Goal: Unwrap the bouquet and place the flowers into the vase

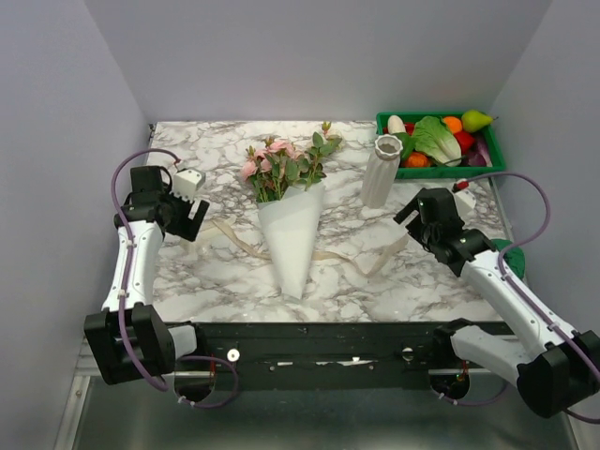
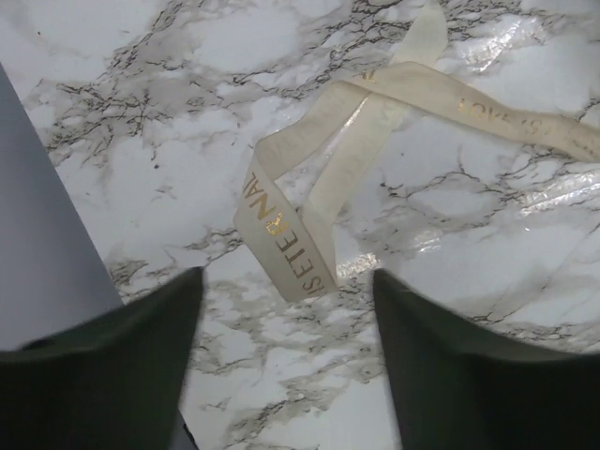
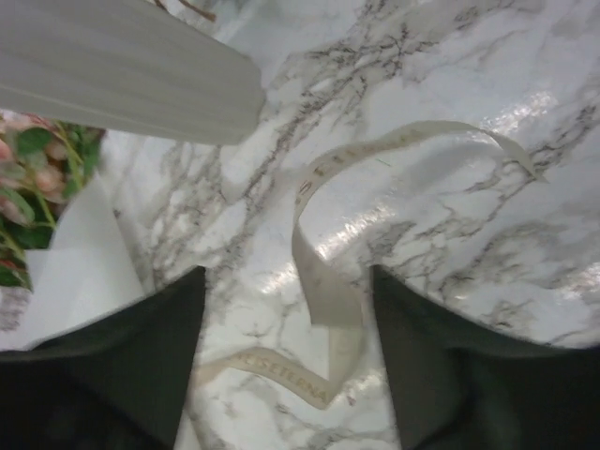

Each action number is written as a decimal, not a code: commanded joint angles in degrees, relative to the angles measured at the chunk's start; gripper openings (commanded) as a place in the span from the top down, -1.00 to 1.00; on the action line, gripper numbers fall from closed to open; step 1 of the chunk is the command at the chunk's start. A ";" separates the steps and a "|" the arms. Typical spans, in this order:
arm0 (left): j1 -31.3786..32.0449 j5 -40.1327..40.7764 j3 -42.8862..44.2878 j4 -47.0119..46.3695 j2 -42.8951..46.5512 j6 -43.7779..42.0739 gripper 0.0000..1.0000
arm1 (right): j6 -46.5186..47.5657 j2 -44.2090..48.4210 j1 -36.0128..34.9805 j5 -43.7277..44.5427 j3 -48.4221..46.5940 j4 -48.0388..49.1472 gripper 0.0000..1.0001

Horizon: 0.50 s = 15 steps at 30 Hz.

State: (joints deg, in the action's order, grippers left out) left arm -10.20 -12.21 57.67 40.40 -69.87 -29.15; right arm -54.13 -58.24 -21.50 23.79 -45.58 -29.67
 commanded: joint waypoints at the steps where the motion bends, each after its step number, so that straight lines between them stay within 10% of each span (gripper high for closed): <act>1: -0.26 -8.24 2.88 4.22 1.48 -1.79 -0.97 | 3.41 -0.39 0.23 2.75 -1.79 -4.52 -0.99; 15: 18.98 -32.25 19.12 9.69 -20.12 -3.01 -0.97 | 13.43 9.01 0.23 -3.22 1.99 4.35 -0.62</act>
State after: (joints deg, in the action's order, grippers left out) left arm 7.20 -35.92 71.81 48.10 -82.87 -30.61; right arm -44.75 -51.03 -21.37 22.41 -45.41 -28.36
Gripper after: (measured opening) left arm 0.987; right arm 0.832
